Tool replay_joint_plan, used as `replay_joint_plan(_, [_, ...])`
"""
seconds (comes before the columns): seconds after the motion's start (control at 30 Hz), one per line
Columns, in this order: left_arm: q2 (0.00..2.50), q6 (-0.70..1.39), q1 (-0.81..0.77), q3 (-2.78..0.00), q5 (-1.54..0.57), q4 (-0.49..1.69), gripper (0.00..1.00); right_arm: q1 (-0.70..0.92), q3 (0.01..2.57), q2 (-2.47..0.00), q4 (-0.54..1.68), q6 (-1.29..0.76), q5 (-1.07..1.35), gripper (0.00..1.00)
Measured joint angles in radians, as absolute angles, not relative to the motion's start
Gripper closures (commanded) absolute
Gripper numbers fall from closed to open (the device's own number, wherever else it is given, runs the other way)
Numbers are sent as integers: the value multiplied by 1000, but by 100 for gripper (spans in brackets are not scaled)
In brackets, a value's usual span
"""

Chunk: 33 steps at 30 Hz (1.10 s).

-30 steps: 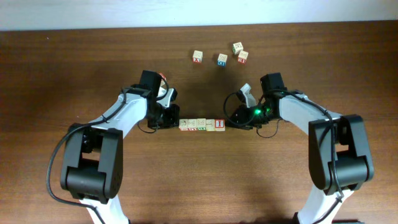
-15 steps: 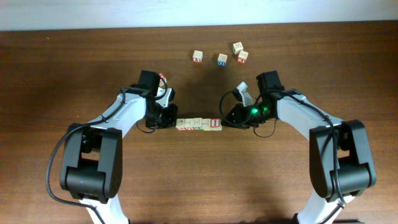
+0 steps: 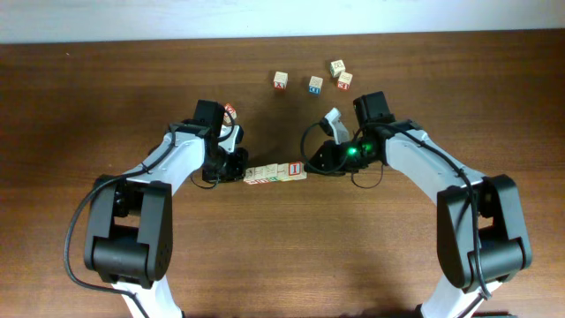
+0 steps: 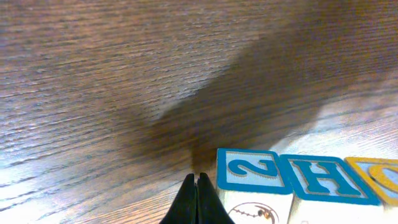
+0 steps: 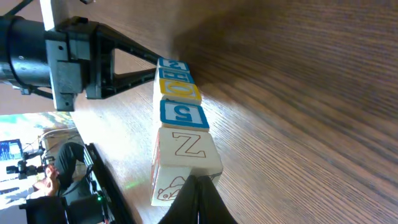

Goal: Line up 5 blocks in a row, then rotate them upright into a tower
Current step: 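Hold the row between both grippers and lift it slightly, then tilt the held row upward, raising its right end with the right gripper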

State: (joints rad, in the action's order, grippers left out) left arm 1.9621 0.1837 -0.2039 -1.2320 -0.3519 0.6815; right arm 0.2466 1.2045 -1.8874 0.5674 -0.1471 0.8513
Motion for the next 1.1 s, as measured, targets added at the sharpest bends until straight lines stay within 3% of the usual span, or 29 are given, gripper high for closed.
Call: replay_joint_plan(1.1, [1966, 183, -189, -1225, -286, 684, 100, 384, 1259, -1826, 473, -272, 841, 96])
